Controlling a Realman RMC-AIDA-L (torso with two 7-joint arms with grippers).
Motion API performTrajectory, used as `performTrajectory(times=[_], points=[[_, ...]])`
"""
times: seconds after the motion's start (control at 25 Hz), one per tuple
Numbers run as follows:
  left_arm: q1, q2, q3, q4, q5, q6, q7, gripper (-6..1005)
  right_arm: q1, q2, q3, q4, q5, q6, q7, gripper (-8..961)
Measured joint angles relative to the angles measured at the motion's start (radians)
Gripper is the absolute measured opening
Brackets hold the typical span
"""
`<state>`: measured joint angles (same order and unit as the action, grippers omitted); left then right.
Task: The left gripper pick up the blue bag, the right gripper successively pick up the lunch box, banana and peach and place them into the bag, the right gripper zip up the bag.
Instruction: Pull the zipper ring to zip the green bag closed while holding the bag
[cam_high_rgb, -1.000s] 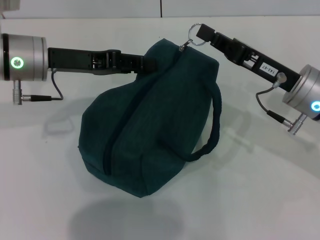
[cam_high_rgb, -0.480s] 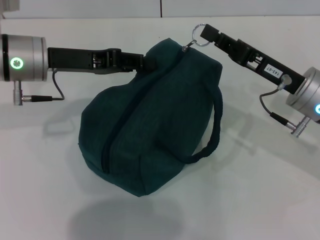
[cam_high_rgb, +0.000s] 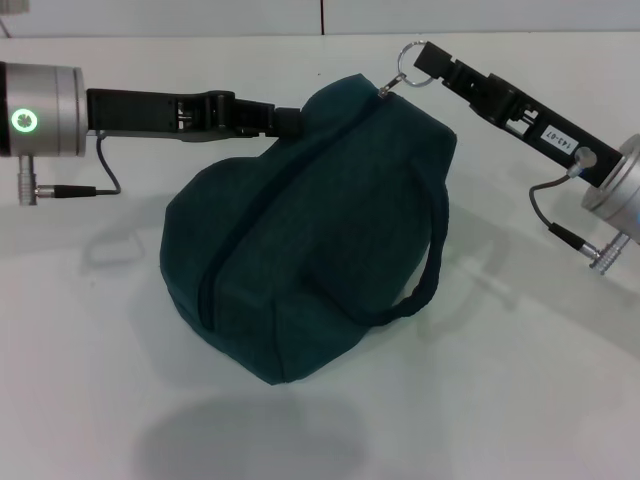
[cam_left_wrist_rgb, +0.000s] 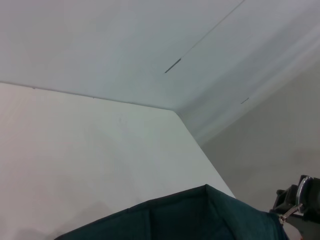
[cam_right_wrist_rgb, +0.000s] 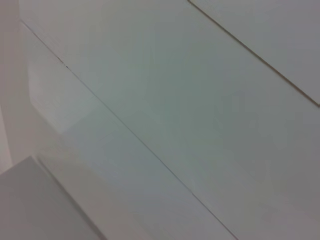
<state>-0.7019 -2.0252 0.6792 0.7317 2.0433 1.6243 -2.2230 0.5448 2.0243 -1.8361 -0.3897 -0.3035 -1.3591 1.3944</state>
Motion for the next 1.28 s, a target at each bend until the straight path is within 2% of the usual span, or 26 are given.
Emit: performTrajectory(times=[0.08,0.44,0.68,1.04,1.28], points=[[-0.002,0.0,0.001,0.0,0.0,0.0,0.001,281,0.0,0.0,0.0,0.0,0.001,0.0,0.0,82],[-0.004,0.0,0.002,0.0,0.0,0.0,0.004,31,0.0,0.0,0.0,0.0,0.001,0.0,0.0,83],[0.01,-0.006,-0.027,-0.007,-0.063,-0.016,0.027,84,0.001,0.0,0.0,0.0,0.001,0.0,0.0,84],[0.02,0.007,-0.019,-0.011,-0.089,0.001,0.061,164,0.0,-0.003,0.002,0.0,0.002,0.0,0.0,86],[0.022,0.011,0.0,-0.011,-0.087,0.004,0.057,431,-0.005,-0.003,0.01,0.002,0.002,-0.002,0.0,87]])
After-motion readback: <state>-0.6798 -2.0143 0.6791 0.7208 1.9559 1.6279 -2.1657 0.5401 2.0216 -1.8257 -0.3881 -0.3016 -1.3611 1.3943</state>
